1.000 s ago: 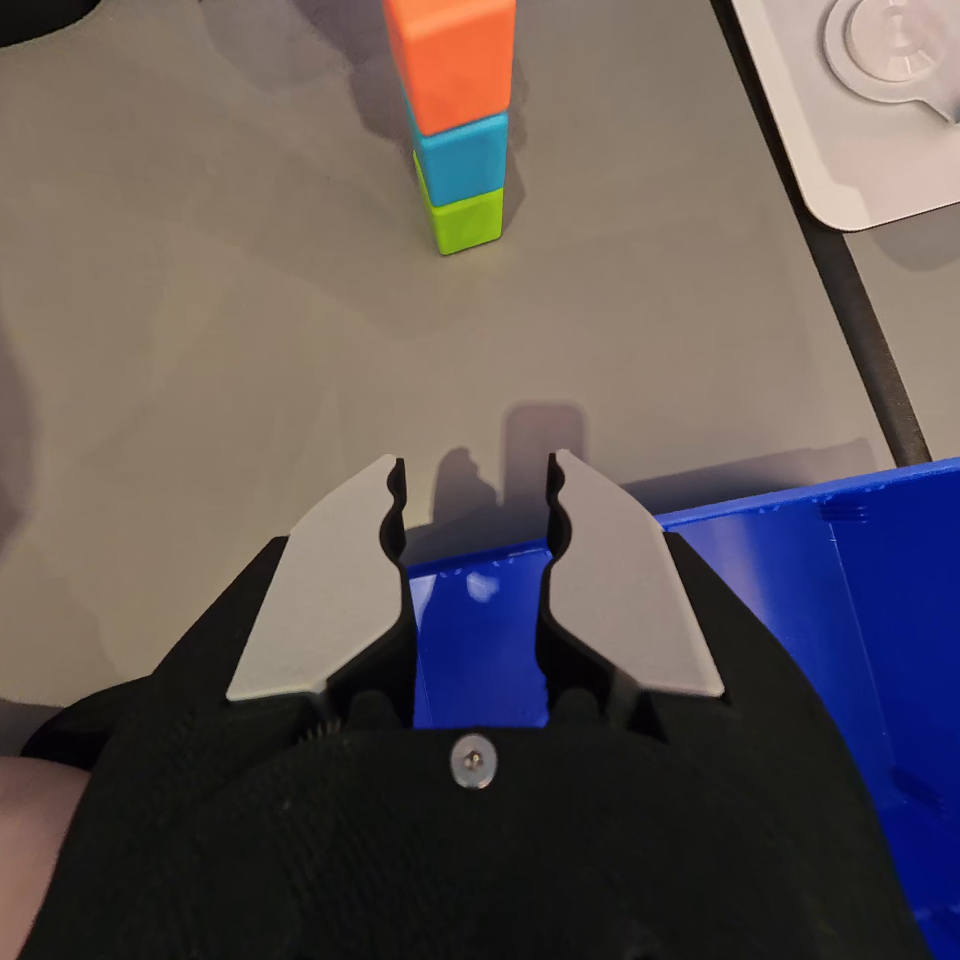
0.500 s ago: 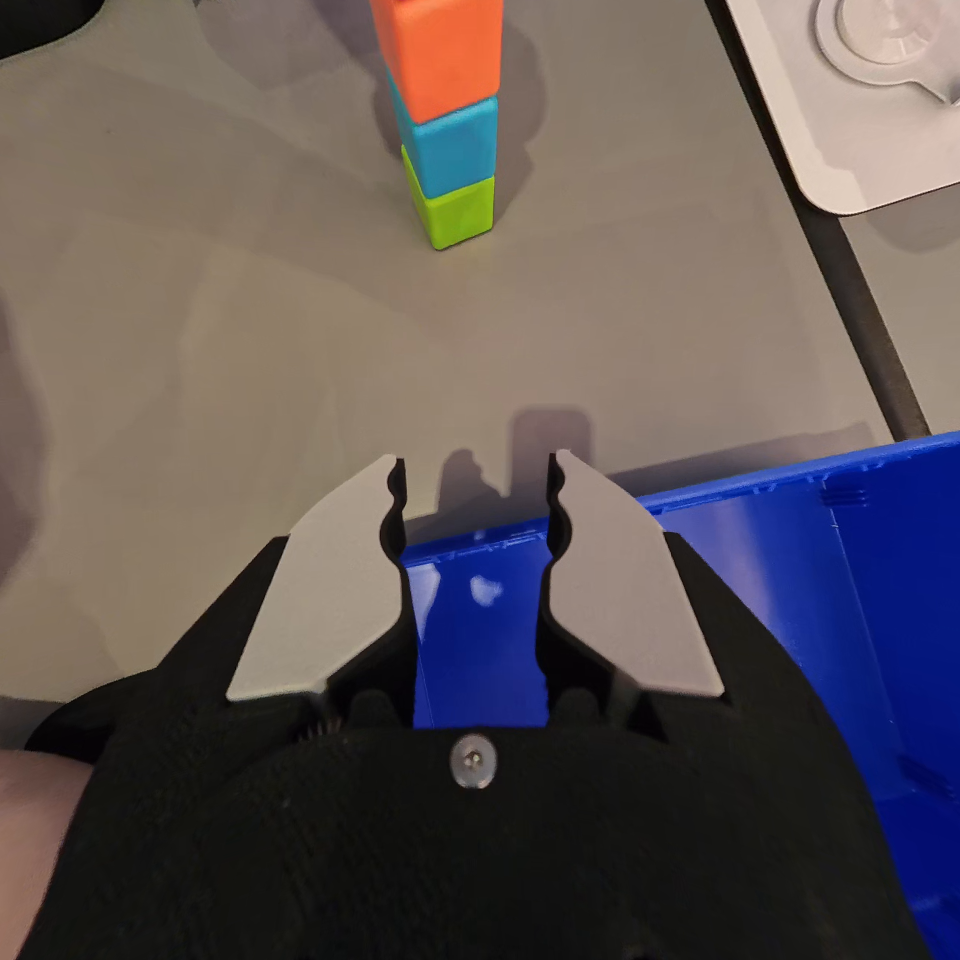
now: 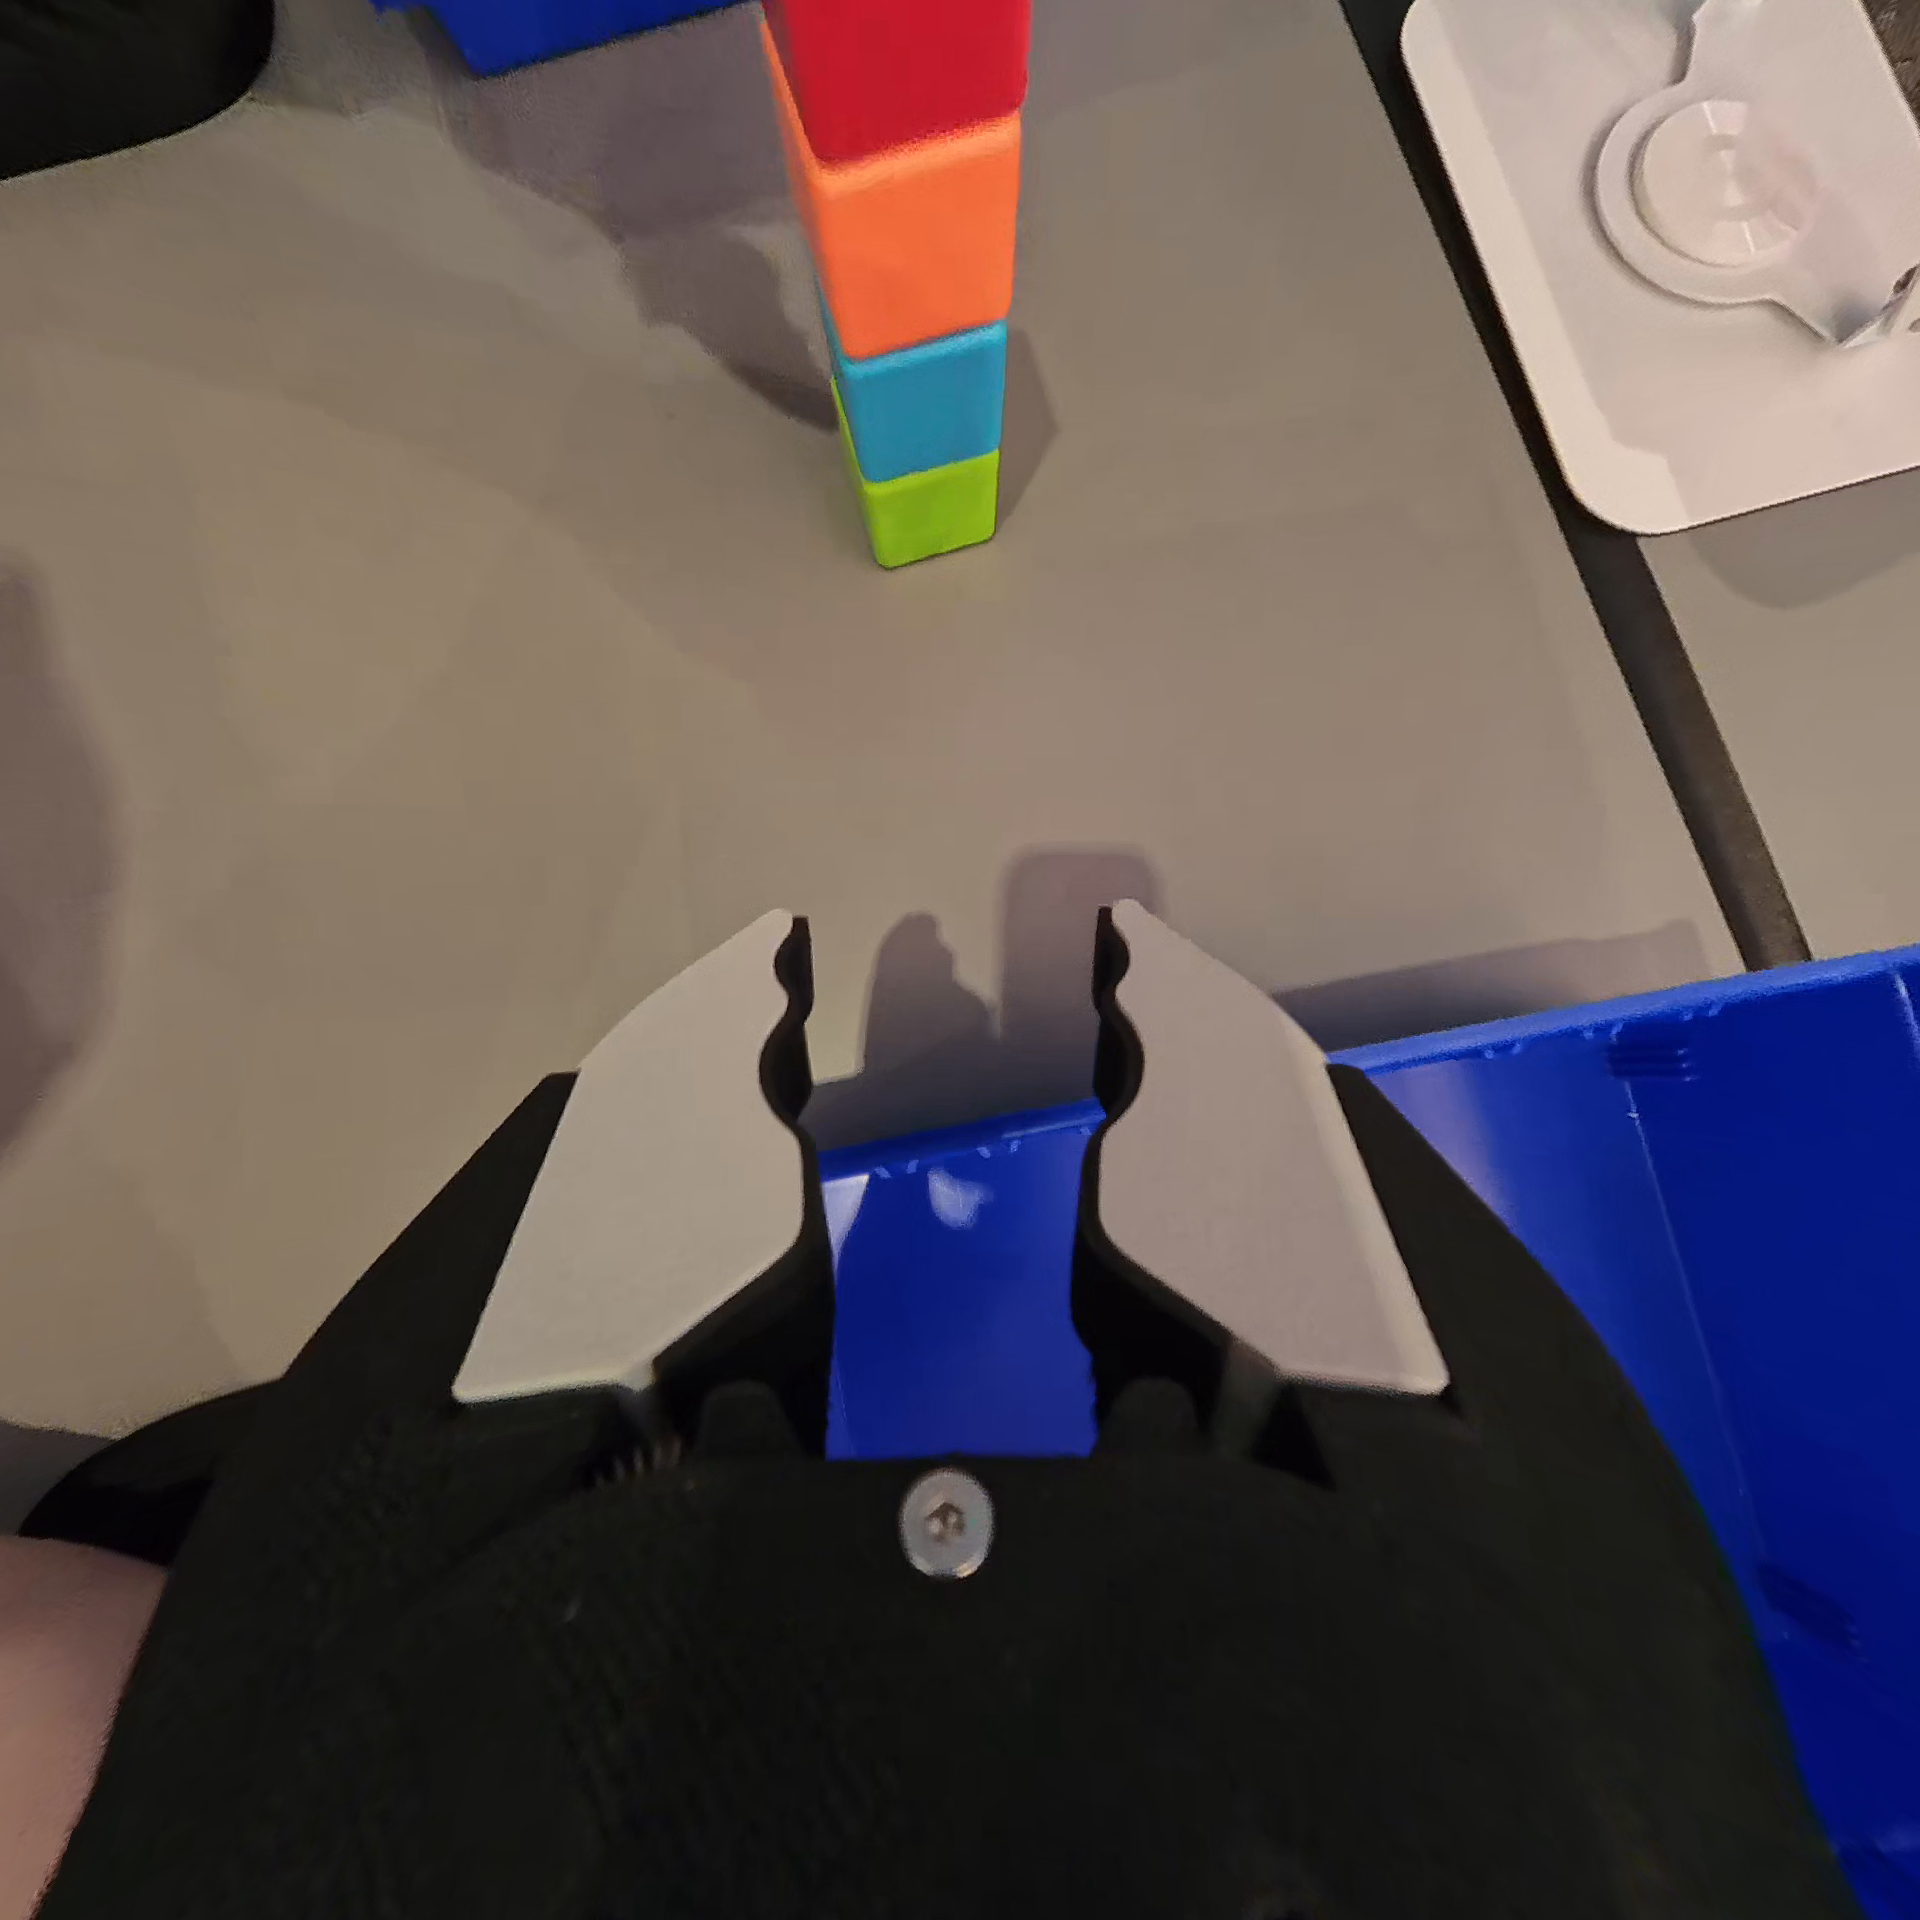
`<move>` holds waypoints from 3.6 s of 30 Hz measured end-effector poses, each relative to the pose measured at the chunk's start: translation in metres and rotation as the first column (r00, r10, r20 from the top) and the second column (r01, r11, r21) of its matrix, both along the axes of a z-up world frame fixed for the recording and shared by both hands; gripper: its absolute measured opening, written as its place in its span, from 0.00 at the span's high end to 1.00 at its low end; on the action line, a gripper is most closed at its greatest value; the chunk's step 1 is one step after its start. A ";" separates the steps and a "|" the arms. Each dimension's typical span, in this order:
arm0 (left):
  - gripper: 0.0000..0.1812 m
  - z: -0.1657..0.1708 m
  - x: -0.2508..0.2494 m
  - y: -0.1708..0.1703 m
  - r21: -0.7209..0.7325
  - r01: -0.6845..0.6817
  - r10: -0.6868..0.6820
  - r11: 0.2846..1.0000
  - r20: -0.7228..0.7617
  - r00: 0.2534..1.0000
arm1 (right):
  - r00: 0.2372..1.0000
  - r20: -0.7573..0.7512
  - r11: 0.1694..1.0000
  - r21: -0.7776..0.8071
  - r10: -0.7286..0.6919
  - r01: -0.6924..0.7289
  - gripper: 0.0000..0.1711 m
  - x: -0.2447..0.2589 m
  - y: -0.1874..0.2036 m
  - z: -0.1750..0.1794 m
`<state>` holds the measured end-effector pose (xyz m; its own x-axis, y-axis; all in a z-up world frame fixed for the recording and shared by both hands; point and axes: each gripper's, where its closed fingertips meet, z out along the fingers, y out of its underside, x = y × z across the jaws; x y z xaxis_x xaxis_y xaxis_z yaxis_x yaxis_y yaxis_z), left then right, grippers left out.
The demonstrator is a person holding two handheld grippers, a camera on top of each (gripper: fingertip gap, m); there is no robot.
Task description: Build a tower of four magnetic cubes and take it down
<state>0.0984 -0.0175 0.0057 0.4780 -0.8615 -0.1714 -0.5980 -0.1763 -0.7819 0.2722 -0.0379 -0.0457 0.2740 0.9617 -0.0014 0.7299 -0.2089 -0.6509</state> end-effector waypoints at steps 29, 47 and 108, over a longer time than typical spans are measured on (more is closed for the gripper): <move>0.63 -0.068 0.051 0.018 -0.059 -0.066 0.088 0.996 0.544 0.834 | 0.985 -0.167 0.977 0.196 -0.046 0.079 0.68 -0.064 0.024 0.041; 0.63 -0.071 0.062 -0.017 -0.027 -0.033 0.043 0.999 0.524 0.851 | 0.961 -0.273 0.994 0.112 0.045 -0.015 0.70 -0.151 -0.005 0.030; 0.63 -0.114 0.063 -0.018 -0.130 -0.013 0.057 0.991 0.344 0.937 | 0.970 -0.222 0.993 0.090 0.097 -0.079 0.60 -0.145 -0.010 0.013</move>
<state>0.1611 -0.0351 -0.1085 0.5191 -0.8467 0.1169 -0.2852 -0.3006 -0.9101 0.1267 -0.0476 -0.0330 0.1898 0.9815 0.0246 0.5757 -0.0909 -0.8126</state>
